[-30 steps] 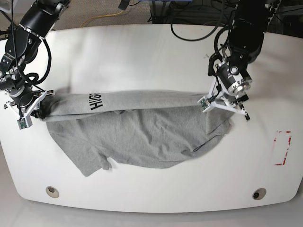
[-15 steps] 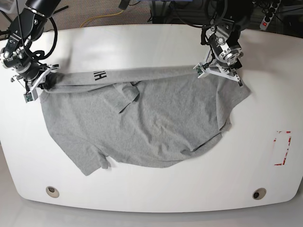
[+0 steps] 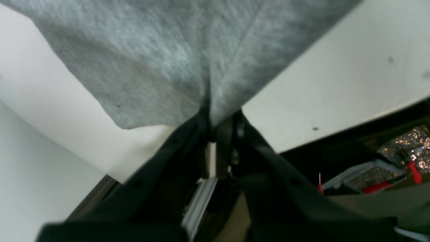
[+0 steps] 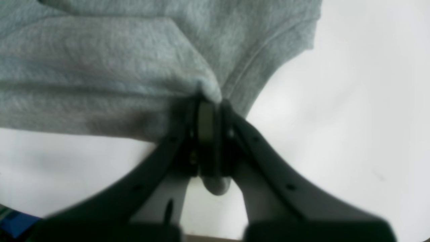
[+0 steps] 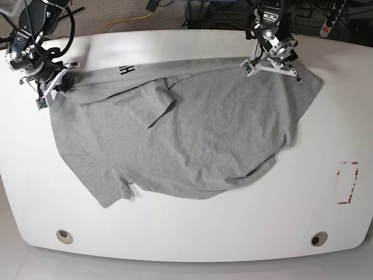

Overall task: Fold the T-shirt properly
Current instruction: 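Lay the shirt flat by pulling both grippers away from the body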

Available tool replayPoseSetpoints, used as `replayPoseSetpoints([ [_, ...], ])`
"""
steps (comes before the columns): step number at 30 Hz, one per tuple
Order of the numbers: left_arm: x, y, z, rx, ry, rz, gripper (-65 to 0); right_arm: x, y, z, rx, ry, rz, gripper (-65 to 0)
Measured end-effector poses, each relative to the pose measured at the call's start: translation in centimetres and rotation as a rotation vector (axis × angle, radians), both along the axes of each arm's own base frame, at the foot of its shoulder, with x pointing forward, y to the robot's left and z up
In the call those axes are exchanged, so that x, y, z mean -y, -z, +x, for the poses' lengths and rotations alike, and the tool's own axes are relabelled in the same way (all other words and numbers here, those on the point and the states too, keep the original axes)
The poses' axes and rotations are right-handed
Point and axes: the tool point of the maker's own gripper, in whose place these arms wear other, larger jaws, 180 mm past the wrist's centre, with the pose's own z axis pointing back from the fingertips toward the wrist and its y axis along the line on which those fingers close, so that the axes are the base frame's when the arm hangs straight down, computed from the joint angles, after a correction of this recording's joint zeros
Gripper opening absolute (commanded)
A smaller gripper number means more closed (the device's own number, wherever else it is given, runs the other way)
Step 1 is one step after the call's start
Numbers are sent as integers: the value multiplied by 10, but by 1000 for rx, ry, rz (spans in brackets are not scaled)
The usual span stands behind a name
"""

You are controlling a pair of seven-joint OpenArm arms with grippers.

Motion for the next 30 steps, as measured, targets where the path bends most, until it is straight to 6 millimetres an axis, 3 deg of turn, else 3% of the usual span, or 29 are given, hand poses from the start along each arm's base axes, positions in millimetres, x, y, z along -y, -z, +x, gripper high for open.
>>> replayPoseSetpoints([
  [9, -17, 4, -17, -34, -48, 24, -646, -6, 8, -9, -20, 2, 20, -650],
  [12, -17, 6, -23, -49, -47, 22, -637, -7, 9, -14, -28, -1, 22, -582],
  [14, -17, 7, -25, -54, -47, 22, -582, -8, 10, -18, -35, -2, 24, -523],
  [18, -11, 7, -25, -52, -65, 3, -410, -8, 15, -26, -51, 15, 27, -455],
  [22, -12, 8, -25, -48, -97, -16, -340, -3, 6, -31, -12, 61, 46, -401],
  [27, -12, 6, -20, -34, -119, -17, -339, -7, 7, -40, -43, 64, 80, -374],
  [30, -11, 4, -15, -21, -127, -24, -401, -12, 5, -41, -29, 58, 114, -374],
])
